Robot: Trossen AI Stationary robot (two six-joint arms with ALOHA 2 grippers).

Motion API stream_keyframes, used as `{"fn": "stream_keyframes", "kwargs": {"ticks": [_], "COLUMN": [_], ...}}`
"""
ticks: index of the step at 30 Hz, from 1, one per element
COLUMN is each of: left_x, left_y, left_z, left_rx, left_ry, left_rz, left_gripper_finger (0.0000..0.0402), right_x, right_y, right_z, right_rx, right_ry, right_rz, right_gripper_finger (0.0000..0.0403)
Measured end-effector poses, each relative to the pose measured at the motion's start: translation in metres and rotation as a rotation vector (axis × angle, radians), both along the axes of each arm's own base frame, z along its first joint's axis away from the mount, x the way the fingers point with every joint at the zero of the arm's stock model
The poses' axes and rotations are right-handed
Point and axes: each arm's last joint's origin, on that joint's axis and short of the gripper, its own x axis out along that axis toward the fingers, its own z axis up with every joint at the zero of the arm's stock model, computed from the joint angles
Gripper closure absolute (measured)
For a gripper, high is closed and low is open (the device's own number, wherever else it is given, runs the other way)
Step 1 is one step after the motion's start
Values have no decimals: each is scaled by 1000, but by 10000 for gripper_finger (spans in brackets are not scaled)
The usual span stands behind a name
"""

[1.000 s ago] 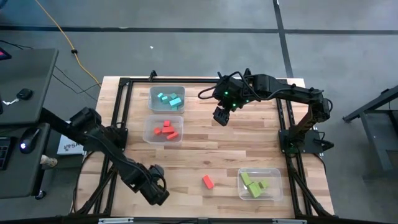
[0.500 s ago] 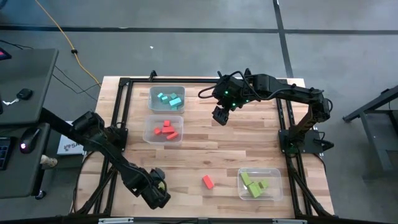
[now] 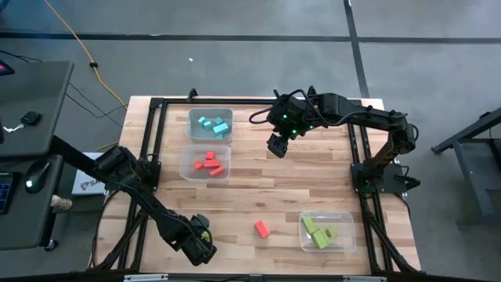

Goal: Sort & place blocks by color
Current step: Put the green block into the bottom transparent bin

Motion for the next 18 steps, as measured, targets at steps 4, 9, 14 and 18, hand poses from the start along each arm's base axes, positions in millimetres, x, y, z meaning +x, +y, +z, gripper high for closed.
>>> {"fn": "stream_keyframes", "kwargs": {"ticks": [4,9,14,18], "left_x": [1,1,1,1], "left_y": [-1,-1,-1,-1], "left_z": [-6,-10,-10,-10], "left_rx": [5,0,4,8], "left_ry": [22,39,36,32], "left_rz": [7,13,12,-9], "left_gripper_finger": [220,220,241,279], "right_x": [0,0,0,0], "right_y": [0,0,0,0], "right_z": [0,0,0,0], "right_rx": [0,0,0,0], "right_ry": [0,0,0,0], "right_rz": [0,0,0,0], "right_gripper_finger": [165,165,165,165]}}
